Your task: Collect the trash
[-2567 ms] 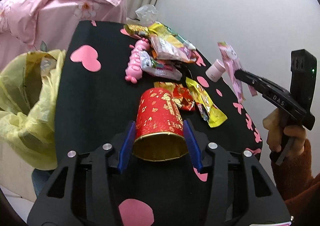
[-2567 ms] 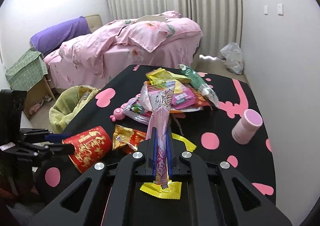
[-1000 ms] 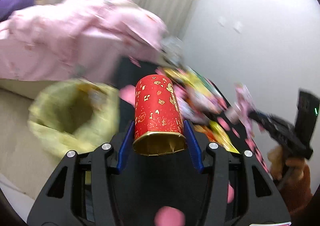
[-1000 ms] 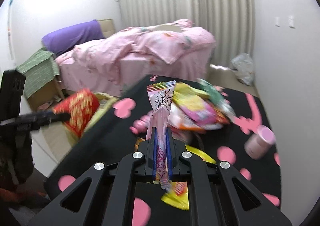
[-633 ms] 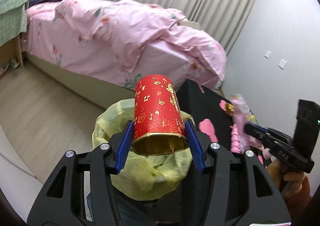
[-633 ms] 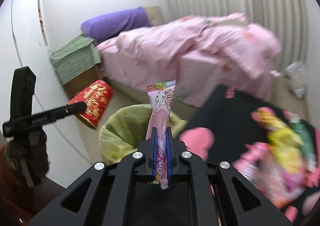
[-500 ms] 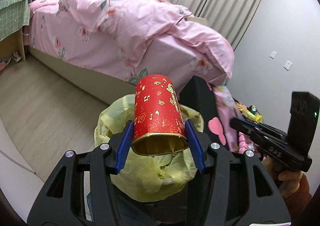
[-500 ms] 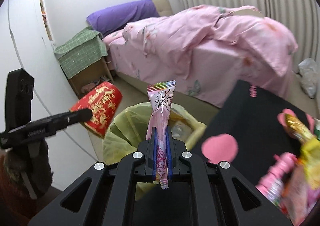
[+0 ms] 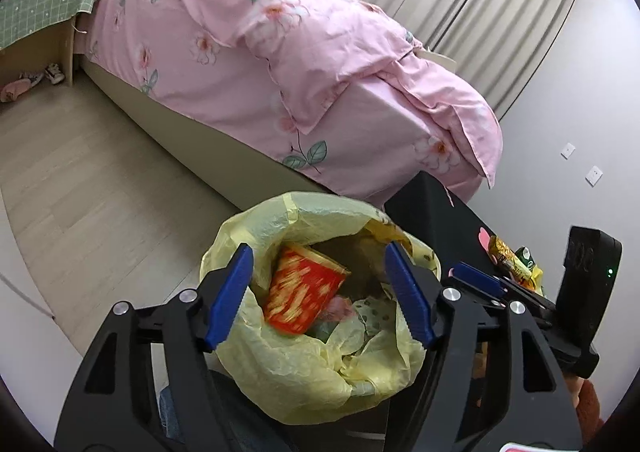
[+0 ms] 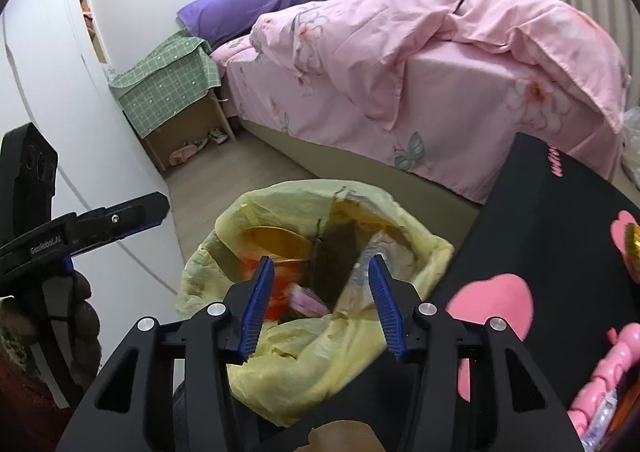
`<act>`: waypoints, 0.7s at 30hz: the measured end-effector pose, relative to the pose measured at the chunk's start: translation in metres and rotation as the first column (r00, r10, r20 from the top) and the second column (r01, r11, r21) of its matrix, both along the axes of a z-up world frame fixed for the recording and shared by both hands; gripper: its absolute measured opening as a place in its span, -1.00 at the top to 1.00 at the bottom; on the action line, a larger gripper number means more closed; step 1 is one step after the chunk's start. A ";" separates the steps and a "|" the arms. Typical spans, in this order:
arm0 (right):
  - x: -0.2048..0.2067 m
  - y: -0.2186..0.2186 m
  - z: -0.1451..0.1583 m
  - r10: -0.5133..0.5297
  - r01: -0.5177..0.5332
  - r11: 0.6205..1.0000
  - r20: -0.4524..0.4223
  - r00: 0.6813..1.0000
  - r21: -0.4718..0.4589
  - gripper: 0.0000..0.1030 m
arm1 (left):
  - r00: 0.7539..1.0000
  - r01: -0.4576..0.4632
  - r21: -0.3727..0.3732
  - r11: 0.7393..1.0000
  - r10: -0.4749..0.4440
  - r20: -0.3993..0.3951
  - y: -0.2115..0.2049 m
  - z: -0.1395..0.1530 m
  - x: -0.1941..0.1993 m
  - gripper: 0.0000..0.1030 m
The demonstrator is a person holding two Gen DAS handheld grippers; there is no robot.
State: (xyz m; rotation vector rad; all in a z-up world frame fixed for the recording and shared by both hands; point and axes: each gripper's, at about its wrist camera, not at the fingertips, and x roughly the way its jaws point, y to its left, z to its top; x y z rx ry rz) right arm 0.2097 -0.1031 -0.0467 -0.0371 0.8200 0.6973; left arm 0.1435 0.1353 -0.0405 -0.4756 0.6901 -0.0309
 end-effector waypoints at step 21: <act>-0.107 -0.237 0.051 -0.431 0.450 0.890 0.196 0.881 -0.065 0.09 | 0.893 0.426 0.077 0.901 -0.433 0.120 -0.173 0.034 -0.002 -0.27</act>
